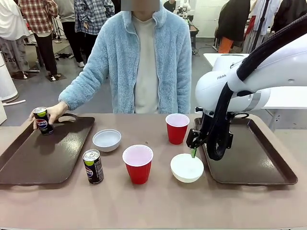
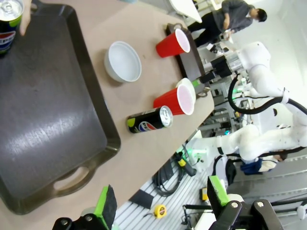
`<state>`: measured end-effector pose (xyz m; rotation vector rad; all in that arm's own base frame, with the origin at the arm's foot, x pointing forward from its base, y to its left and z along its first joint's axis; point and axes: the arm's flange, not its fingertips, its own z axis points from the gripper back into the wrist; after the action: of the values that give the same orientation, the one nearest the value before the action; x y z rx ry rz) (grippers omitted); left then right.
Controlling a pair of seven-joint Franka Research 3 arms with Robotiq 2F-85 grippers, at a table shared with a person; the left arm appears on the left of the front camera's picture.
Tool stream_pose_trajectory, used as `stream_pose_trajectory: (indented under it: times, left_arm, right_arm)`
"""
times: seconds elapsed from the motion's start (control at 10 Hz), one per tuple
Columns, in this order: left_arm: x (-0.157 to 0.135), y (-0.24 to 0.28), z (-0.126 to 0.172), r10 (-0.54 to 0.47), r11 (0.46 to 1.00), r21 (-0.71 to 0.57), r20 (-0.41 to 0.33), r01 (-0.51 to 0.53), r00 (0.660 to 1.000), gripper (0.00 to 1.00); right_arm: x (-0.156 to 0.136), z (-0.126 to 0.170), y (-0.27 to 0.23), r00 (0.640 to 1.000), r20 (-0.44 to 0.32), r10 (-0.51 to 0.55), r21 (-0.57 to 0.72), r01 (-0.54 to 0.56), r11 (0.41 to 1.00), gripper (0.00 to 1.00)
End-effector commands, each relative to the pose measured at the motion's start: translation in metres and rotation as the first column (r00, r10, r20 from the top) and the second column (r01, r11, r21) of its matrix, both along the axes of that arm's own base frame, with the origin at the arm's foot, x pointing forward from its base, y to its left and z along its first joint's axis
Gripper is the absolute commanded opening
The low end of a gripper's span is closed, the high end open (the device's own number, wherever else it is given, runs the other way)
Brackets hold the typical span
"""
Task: Prepare tableware on both trays.
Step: Pick up a Picnic Bowl from the table and place it on a Handle tray.
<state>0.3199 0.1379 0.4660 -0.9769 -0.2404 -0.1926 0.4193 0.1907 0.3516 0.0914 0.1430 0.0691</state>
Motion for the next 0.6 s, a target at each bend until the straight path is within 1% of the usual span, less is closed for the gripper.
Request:
stream_pose_trajectory:
  times: [0.0, 0.1, 0.2, 0.3, 0.4, 0.5]
  left_arm:
    - [0.0, 0.0, 0.001, -0.001, 1.0, -0.016, 0.008, 0.001, 1.0, 1.0]
    - [0.0, 0.0, 0.001, -0.001, 1.0, -0.016, 0.008, 0.001, 1.0, 1.0]
    - [0.0, 0.0, 0.001, -0.001, 1.0, -0.016, 0.008, 0.001, 1.0, 1.0]
    - [0.0, 0.0, 0.001, -0.001, 1.0, -0.016, 0.008, 0.001, 1.0, 1.0]
    - [0.0, 0.0, 0.001, -0.001, 1.0, -0.016, 0.008, 0.001, 1.0, 1.0]
    - [0.0, 0.0, 0.001, -0.001, 1.0, -0.016, 0.008, 0.001, 1.0, 1.0]
  right_arm:
    - [0.001, -0.011, 0.008, 1.0, -0.027, -0.015, -0.02, 0.015, 1.0, 1.0]
    - [-0.001, -0.015, 0.012, 0.999, -0.034, -0.006, -0.026, 0.005, 1.0, 0.98]
    - [-0.001, -0.018, 0.015, 0.999, -0.042, 0.01, -0.031, -0.012, 0.999, 0.9]
    - [-0.001, -0.02, 0.019, 0.999, -0.042, 0.019, -0.03, -0.02, 0.999, 0.4]
    - [-0.001, -0.02, 0.02, 0.999, -0.045, 0.021, -0.033, -0.023, 0.999, 0.32]
    - [0.001, -0.02, 0.02, 0.999, -0.041, 0.014, -0.038, -0.016, 0.999, 0.0]
